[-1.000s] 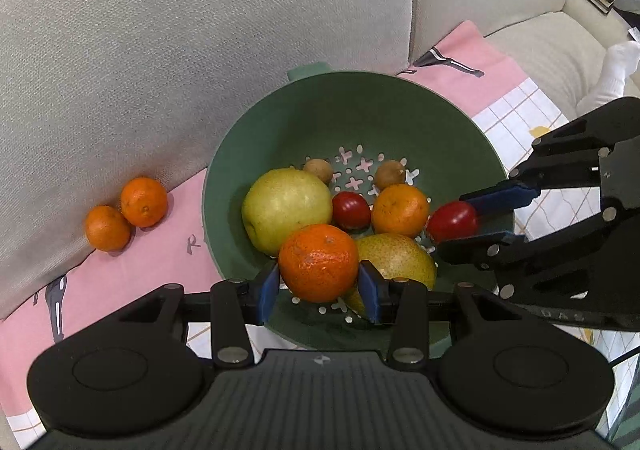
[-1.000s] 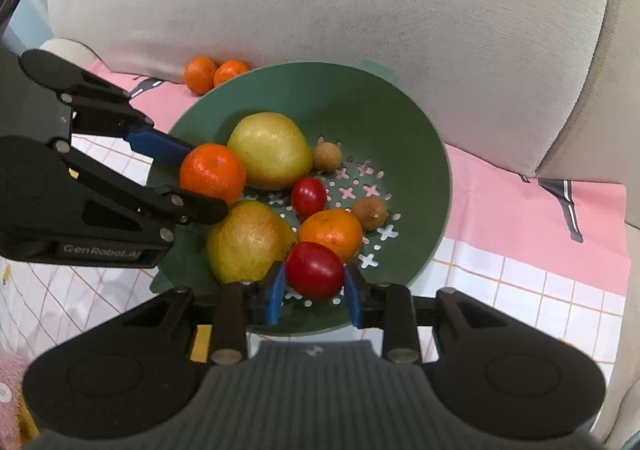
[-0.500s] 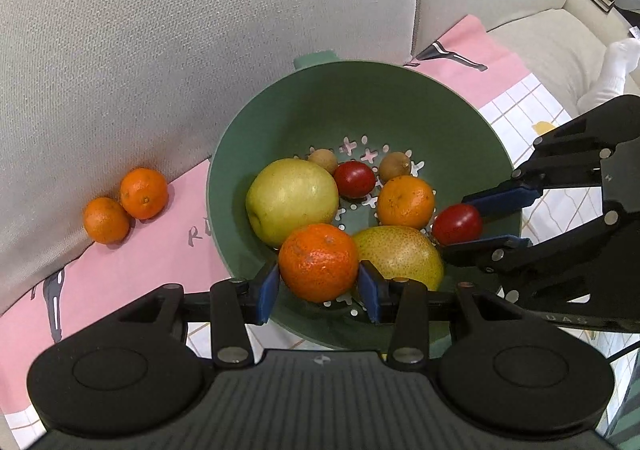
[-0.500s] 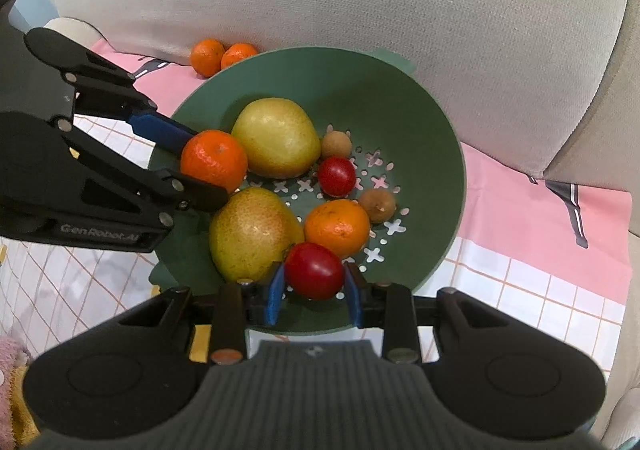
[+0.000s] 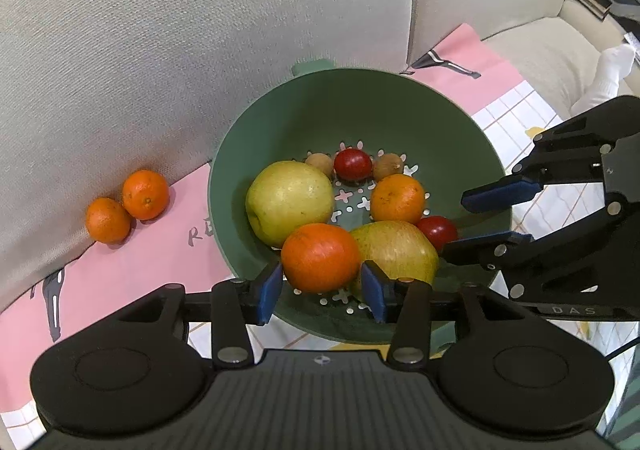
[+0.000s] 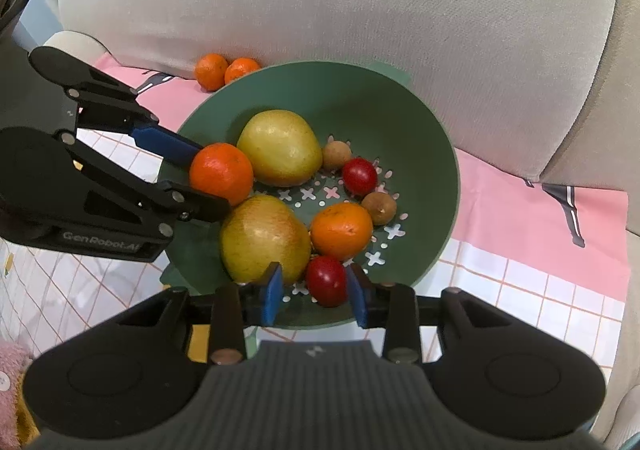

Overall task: Organize fruits
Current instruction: 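Open both tools and move them to the two oranges on the cloth, then grasp one orange with the left tool while the right tool grasps the other, then carry both oranges over the colander and release them inside with both tools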

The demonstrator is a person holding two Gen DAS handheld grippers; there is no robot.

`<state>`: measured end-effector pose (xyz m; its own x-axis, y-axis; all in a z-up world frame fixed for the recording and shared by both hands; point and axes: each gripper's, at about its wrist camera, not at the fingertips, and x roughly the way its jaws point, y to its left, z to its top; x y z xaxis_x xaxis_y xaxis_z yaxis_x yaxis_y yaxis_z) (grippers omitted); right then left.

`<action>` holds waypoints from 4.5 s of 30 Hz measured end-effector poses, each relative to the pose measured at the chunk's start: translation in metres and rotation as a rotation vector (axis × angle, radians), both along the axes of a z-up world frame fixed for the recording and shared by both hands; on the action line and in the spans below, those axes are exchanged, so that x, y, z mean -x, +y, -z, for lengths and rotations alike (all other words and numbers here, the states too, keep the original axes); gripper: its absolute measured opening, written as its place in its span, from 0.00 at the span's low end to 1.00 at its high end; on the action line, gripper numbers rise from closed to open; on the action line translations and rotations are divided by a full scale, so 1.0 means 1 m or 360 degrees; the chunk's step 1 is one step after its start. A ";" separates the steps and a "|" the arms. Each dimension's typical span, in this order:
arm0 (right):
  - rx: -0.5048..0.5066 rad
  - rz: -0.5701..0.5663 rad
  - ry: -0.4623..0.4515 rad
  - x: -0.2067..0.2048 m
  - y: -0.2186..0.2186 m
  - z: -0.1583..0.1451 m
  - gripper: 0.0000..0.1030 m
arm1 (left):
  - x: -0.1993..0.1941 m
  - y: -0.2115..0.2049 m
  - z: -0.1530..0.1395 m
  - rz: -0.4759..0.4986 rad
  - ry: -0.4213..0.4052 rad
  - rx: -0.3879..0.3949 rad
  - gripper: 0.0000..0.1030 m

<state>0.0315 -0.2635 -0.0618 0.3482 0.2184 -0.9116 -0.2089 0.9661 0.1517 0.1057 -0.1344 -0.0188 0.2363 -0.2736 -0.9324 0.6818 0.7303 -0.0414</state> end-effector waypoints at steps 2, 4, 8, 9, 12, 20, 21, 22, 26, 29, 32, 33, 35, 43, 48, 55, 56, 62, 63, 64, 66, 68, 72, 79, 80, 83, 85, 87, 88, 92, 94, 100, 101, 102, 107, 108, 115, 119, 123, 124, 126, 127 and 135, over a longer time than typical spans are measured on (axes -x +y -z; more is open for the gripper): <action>-0.0002 0.0007 -0.0012 0.001 -0.001 -0.002 0.34 | 0.000 0.002 -0.003 -0.0013 0.0004 0.0029 0.54; -0.0003 0.0021 -0.0025 0.002 -0.002 -0.004 0.36 | 0.001 0.005 -0.007 -0.0028 0.0002 0.0056 0.55; 0.0000 0.0056 -0.0078 0.004 -0.001 -0.008 0.40 | 0.005 0.010 -0.018 -0.0062 -0.0059 0.0114 0.55; -0.0006 0.0068 -0.0097 0.005 0.000 -0.010 0.41 | 0.006 0.012 -0.022 -0.0071 -0.0088 0.0132 0.55; -0.0027 0.0100 -0.0168 0.006 0.000 -0.014 0.43 | 0.009 0.018 -0.032 -0.0085 -0.0169 0.0169 0.55; -0.0139 0.0247 -0.0375 0.007 0.008 -0.022 0.49 | 0.014 0.044 -0.050 -0.0176 -0.0344 0.0265 0.55; -0.0131 0.0252 -0.0405 0.008 0.011 -0.023 0.49 | 0.015 0.048 -0.051 -0.0175 -0.0350 0.0266 0.55; -0.0124 0.0247 -0.0440 0.009 0.015 -0.024 0.49 | 0.015 0.052 -0.050 -0.0173 -0.0359 0.0261 0.55; -0.0142 0.0212 -0.0581 0.010 0.030 -0.026 0.49 | 0.016 0.070 -0.047 -0.0170 -0.0408 0.0244 0.55; -0.0126 0.0172 -0.0666 0.008 0.042 -0.028 0.50 | 0.011 0.087 -0.042 -0.0184 -0.0395 0.0236 0.55; -0.0094 0.0130 -0.0713 0.001 0.058 -0.028 0.50 | 0.006 0.103 -0.035 -0.0213 -0.0402 0.0221 0.55; -0.0084 0.0108 -0.0723 0.000 0.063 -0.028 0.50 | 0.004 0.107 -0.033 -0.0219 -0.0400 0.0220 0.55; -0.0066 0.0048 -0.0738 -0.005 0.073 -0.028 0.51 | 0.001 0.114 -0.030 -0.0223 -0.0405 0.0214 0.55; -0.0039 -0.0066 -0.0606 -0.052 0.090 -0.029 0.63 | -0.018 0.131 -0.015 -0.0165 -0.0449 0.0134 0.55; -0.0096 -0.0041 -0.0478 -0.087 0.098 -0.023 0.63 | -0.035 0.133 -0.003 -0.0161 -0.0465 0.0093 0.55; -0.0130 0.0031 -0.0269 -0.130 0.112 0.001 0.63 | -0.066 0.139 0.018 -0.0263 -0.0437 0.0106 0.55; -0.0141 0.0033 -0.0244 -0.135 0.114 0.006 0.62 | -0.069 0.140 0.020 -0.0276 -0.0428 0.0115 0.55; -0.0124 0.0102 -0.0080 -0.161 0.119 0.030 0.53 | -0.088 0.145 0.036 -0.0333 -0.0387 0.0132 0.55; -0.0134 0.0116 -0.0060 -0.164 0.118 0.033 0.53 | -0.089 0.145 0.037 -0.0337 -0.0381 0.0137 0.55; -0.0141 0.0135 -0.0045 -0.167 0.117 0.034 0.53 | -0.091 0.146 0.039 -0.0336 -0.0374 0.0143 0.55; -0.0134 0.0153 -0.0027 -0.171 0.119 0.036 0.54 | -0.095 0.146 0.043 -0.0334 -0.0369 0.0149 0.55; -0.0127 0.0137 -0.0027 -0.175 0.121 0.035 0.53 | -0.098 0.149 0.047 -0.0339 -0.0363 0.0155 0.55; -0.0178 0.0138 0.0001 -0.178 0.124 0.030 0.52 | -0.101 0.153 0.052 -0.0348 -0.0358 0.0185 0.55; -0.0187 0.0209 0.0080 -0.192 0.130 0.040 0.51 | -0.102 0.151 0.063 -0.0327 -0.0366 0.0220 0.55; -0.0202 0.0230 0.0102 -0.194 0.130 0.042 0.48 | -0.103 0.151 0.065 -0.0327 -0.0365 0.0220 0.55; -0.0186 0.0262 0.0141 -0.200 0.135 0.049 0.46 | -0.105 0.151 0.071 -0.0332 -0.0350 0.0232 0.55; -0.0161 0.0266 0.0149 -0.203 0.140 0.051 0.46 | -0.106 0.152 0.074 -0.0339 -0.0337 0.0247 0.55; -0.0149 0.0277 0.0163 -0.205 0.141 0.055 0.46 | -0.108 0.155 0.077 -0.0346 -0.0328 0.0260 0.56; -0.0151 0.0285 0.0172 -0.205 0.141 0.057 0.46 | -0.109 0.155 0.079 -0.0351 -0.0319 0.0268 0.56; -0.0153 0.0310 0.0180 -0.207 0.143 0.062 0.46 | -0.111 0.153 0.090 -0.0362 -0.0303 0.0289 0.57; -0.0164 0.0313 0.0181 -0.208 0.145 0.063 0.46 | -0.110 0.156 0.094 -0.0359 -0.0295 0.0295 0.58; -0.0305 0.0432 0.0251 -0.210 0.135 0.072 0.44 | -0.102 0.137 0.114 -0.0355 -0.0291 0.0243 0.57; -0.0301 0.0425 0.0243 -0.209 0.136 0.071 0.43 | -0.101 0.136 0.115 -0.0348 -0.0283 0.0252 0.51; -0.0290 0.0409 0.0232 -0.208 0.138 0.070 0.42 | -0.099 0.136 0.115 -0.0336 -0.0278 0.0259 0.49; -0.0245 0.0347 0.0166 -0.202 0.143 0.062 0.41 | -0.088 0.129 0.100 -0.0322 -0.0311 0.0253 0.48; -0.0247 0.0339 0.0149 -0.200 0.144 0.058 0.41 | -0.084 0.130 0.097 -0.0331 -0.0322 0.0259 0.48; -0.0278 0.0286 0.0043 -0.181 0.143 0.016 0.41 | -0.058 0.145 0.066 -0.0367 -0.0361 0.0326 0.48; -0.0249 0.0249 -0.0043 -0.157 0.133 -0.013 0.41 | -0.037 0.149 0.042 -0.0396 -0.0370 0.0380 0.48; -0.0222 0.0234 -0.0118 -0.128 0.119 -0.043 0.41 | -0.007 0.145 0.015 -0.0371 -0.0401 0.0423 0.48; -0.0217 0.0233 -0.0132 -0.121 0.115 -0.045 0.41 | 0.001 0.145 0.008 -0.0359 -0.0410 0.0428 0.48; -0.0200 0.0234 -0.0166 -0.104 0.107 -0.057 0.41 | 0.000 0.141 0.001 -0.0328 -0.0428 0.0438 0.48; -0.0192 0.0237 -0.0181 -0.095 0.101 -0.062 0.41 | 0.011 0.139 -0.006 -0.0311 -0.0441 0.0441 0.48; -0.0164 0.0323 -0.0228 -0.037 0.059 -0.080 0.41 | 0.036 0.113 -0.028 -0.0212 -0.0461 0.0472 0.48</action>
<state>0.0685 -0.2041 0.0184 0.5181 0.2202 -0.8265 -0.0387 0.9713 0.2346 0.0694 -0.0217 0.0089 0.5280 -0.4690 -0.7080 0.5966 0.7981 -0.0838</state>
